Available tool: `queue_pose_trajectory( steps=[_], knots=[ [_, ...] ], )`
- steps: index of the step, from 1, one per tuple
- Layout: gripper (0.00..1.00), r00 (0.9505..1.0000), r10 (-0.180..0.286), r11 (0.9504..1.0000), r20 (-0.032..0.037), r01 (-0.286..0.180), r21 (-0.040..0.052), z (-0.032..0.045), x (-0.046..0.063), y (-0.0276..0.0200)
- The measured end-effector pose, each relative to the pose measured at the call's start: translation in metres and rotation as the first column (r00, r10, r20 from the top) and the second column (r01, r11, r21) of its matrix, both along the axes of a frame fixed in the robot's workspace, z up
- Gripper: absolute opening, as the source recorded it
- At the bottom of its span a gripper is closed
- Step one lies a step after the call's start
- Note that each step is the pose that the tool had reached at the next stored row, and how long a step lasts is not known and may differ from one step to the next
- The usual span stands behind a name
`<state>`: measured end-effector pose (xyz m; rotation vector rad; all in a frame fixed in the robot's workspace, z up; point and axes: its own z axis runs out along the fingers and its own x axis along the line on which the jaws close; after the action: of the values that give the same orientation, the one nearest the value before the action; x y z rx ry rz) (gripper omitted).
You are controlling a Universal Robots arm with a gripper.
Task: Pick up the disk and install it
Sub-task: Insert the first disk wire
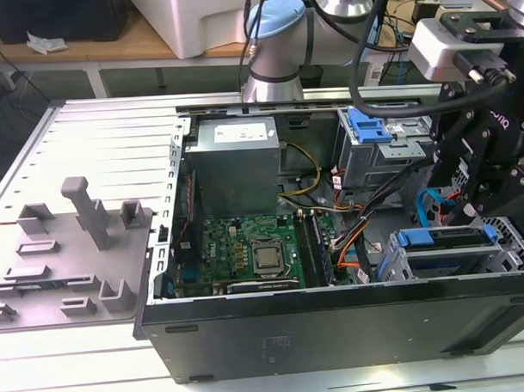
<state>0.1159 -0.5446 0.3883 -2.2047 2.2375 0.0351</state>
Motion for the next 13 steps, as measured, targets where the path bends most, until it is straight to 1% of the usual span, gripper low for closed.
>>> queue_pose_trajectory(
  steps=[2,3,4,7,8,10,11,13],
  knots=[
    [0.56,1.0000,-0.003,0.9999,-0.0007,0.003,-0.0159,0.0000,0.0029,0.0007],
    [0.56,1.0000,-0.005,0.9997,-0.0008,0.005,-0.0227,0.0000,0.0044,0.0010],
    [0.56,1.0000,-0.009,0.9996,-0.0010,0.009,-0.0275,-0.0002,0.0063,0.0012],
    [0.56,0.9993,-0.037,0.9989,-0.0010,0.037,-0.0292,0.0000,0.0084,0.0016],
    [0.56,0.9982,-0.060,0.9977,-0.0009,0.060,-0.0291,-0.0001,0.0086,0.0018],
    [0.56,0.9965,-0.084,0.9961,-0.0009,0.084,-0.0291,-0.0002,0.0089,0.0019],
    [0.56,0.9947,-0.103,0.9943,-0.0010,0.103,-0.0292,-0.0002,0.0095,0.0020],
    [0.56,0.9932,-0.116,0.9927,-0.0005,0.116,-0.0332,-0.0004,0.0109,0.0023]
  ],
)
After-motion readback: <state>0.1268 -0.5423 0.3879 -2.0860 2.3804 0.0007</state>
